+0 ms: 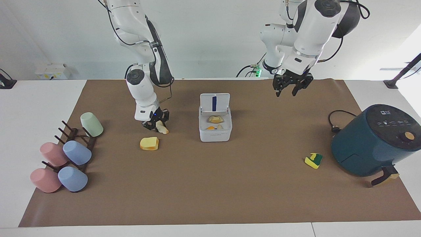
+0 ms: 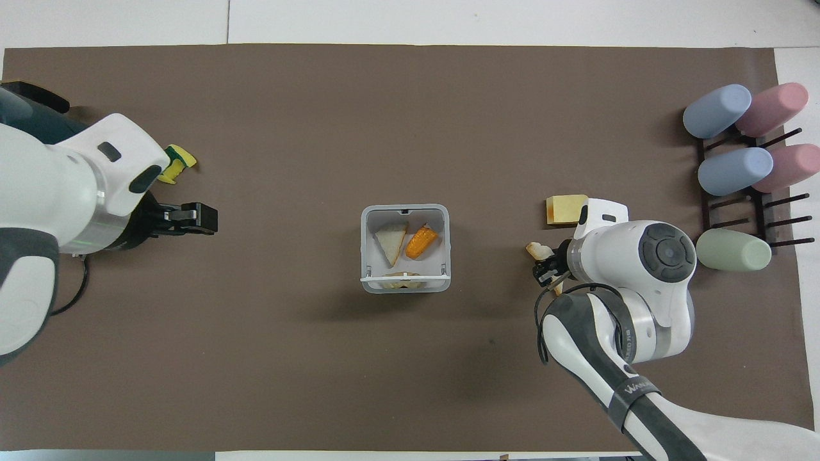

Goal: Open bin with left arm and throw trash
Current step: 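Grasp the cheese block with the right gripper and carry it to the bin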

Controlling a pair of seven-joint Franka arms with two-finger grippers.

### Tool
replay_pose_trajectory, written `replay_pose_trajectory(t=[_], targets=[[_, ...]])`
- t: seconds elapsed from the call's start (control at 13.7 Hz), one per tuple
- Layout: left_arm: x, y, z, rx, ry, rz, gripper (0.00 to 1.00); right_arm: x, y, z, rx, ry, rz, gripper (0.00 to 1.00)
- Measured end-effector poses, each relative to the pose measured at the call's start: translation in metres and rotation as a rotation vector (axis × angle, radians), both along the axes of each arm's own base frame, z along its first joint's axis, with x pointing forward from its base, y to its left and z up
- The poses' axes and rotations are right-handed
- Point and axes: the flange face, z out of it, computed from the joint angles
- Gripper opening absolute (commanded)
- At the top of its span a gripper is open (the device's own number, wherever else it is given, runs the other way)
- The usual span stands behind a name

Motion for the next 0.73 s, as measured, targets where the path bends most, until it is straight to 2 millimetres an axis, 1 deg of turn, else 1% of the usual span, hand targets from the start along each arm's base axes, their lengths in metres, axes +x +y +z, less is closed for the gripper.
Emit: replay_pose_trajectory(t=[0.15,0.22,0.29,0.44,0.51,0.58,0.66,0.73], targets=[[0.010,0.033,0.014,-0.003,-0.021,0.006,1.00,0.005,0.007,0.009,0.002,0.025,0.005,0.00],[0.015,0.048,0.021,-0.003,-0.030,0.011,1.00,0.012,0.010,0.020,0.007,0.034,-0.011,0.00],[0.019,0.060,0.027,-0.002,-0.034,0.010,1.00,0.023,0.015,0.037,0.014,0.040,-0.038,0.00],[0.025,0.081,0.034,0.000,-0.036,0.008,1.00,0.052,0.028,0.092,0.034,0.053,-0.122,0.00],[0.030,0.090,0.030,0.001,-0.032,0.015,1.00,0.065,0.037,0.120,0.055,0.062,-0.177,0.00],[0.036,0.097,0.024,0.002,-0.028,0.019,1.00,0.074,0.052,0.142,0.090,0.069,-0.234,0.00],[0.046,0.099,0.014,0.002,-0.033,0.020,1.00,0.080,0.072,0.156,0.138,0.078,-0.304,0.00],[0.057,0.099,0.001,0.002,-0.039,0.020,1.00,0.083,0.094,0.162,0.187,0.095,-0.378,0.00]])
